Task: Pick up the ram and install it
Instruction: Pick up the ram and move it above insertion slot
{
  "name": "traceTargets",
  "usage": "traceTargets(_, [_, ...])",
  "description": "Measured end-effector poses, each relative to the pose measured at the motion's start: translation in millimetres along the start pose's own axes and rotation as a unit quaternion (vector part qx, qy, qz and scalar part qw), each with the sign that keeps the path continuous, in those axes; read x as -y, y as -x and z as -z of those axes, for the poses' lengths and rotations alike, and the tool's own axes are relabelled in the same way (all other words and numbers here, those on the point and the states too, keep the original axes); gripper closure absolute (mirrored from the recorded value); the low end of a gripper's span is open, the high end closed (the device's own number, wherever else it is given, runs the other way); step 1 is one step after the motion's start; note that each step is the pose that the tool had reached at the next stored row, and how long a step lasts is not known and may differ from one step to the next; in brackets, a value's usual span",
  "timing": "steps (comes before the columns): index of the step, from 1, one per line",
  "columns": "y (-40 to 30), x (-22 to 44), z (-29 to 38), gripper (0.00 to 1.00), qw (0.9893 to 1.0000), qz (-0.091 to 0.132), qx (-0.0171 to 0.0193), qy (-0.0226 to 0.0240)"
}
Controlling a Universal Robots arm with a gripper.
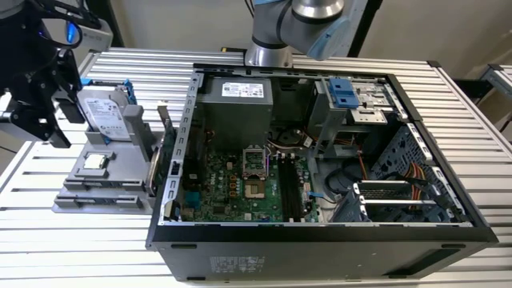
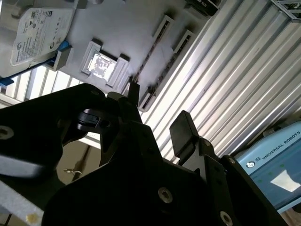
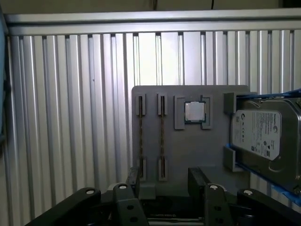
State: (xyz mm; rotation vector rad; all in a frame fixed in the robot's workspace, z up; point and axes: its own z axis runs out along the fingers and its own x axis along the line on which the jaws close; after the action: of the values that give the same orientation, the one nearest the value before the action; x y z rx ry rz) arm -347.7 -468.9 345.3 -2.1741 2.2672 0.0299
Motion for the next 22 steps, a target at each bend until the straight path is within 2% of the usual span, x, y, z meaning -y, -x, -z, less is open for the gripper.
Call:
traceTargets(15, [-0.1, 0.1, -5.6, 0.0, 1.0, 0.0, 0.0, -0.0001])
traceTargets(22, [-0.1, 0.1, -10.4, 0.0, 1.0, 0.0, 0.0, -0.0001])
